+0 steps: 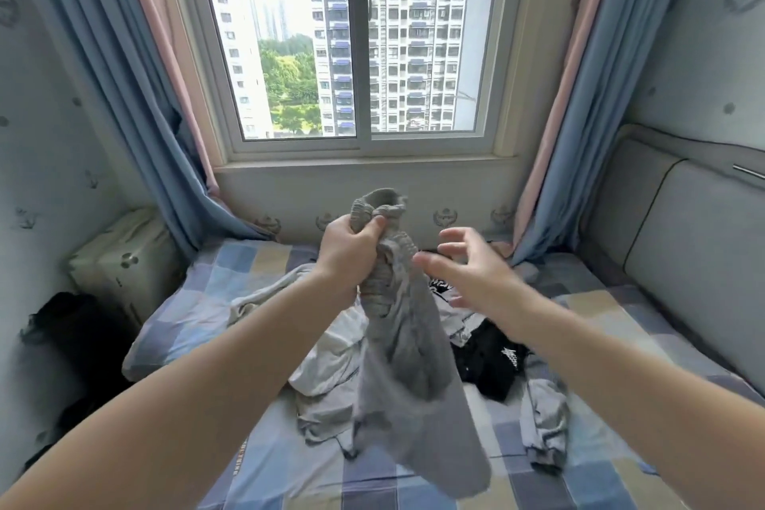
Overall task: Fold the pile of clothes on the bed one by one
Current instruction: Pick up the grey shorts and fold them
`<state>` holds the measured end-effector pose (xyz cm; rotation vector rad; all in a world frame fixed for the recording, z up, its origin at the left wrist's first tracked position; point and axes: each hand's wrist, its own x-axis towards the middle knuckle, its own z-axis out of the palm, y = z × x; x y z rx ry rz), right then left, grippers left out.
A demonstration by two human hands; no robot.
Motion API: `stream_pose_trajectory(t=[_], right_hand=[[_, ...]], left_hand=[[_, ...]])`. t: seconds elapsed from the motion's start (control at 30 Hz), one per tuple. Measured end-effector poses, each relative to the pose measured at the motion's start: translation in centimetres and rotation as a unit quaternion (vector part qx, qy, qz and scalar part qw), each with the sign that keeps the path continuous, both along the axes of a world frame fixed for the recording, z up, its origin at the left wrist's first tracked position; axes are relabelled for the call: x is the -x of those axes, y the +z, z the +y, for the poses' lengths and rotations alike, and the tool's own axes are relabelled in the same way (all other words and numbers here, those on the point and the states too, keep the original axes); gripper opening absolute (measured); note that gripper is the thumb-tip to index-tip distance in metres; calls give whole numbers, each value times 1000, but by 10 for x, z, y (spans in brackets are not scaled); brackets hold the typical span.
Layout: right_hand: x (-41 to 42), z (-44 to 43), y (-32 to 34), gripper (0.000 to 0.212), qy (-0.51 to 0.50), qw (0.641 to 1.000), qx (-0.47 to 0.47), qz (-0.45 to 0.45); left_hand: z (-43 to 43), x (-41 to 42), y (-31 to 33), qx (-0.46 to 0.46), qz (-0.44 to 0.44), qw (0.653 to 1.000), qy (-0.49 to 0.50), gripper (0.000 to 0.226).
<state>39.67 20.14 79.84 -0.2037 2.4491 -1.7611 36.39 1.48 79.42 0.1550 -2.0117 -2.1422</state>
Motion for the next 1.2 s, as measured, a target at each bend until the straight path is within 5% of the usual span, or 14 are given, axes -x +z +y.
stream_pose_trajectory(t=[0.1, 0.23, 0.3, 0.4, 0.5, 0.53, 0.63, 0.77, 1.0, 1.1, 1.2], right_hand=[[-5, -16, -25, 71, 27, 997, -58, 47], [19, -10, -32, 19, 19, 999, -18, 26], [29, 2, -23, 20, 54, 998, -1, 14], [39, 17, 1, 16, 85, 996, 29, 2], [46, 22, 32, 18, 119, 985, -78, 96], [45, 21, 43, 20, 145, 973, -125, 131], [35, 8, 70, 23, 202, 929, -224, 214], [27, 10, 86, 25, 211, 894, -282, 277], [39, 61, 71, 21, 90, 808, -452, 367], [42, 76, 54, 29, 65, 845, -423, 319], [44, 79, 38, 37, 66, 912, -331, 233]], left_hand=[[9, 1, 0, -68, -26, 997, 14, 10], [5, 1, -7, -86, -34, 996, 19, 9], [-4, -2, -8, -62, -57, 996, 12, 10], [-28, -13, -6, 174, -171, 966, -91, 28], [-44, -20, -5, 509, -189, 827, -143, 36], [-44, -19, -7, 534, -141, 825, -124, 37], [-23, -23, -6, 443, -2, 878, -180, 72], [1, -18, -20, 294, 41, 915, -275, 26], [-4, -14, -9, 253, -42, 897, -360, 18], [-7, -15, -2, 195, -92, 893, -396, 21], [-7, -9, -4, 310, -36, 895, -317, 26]])
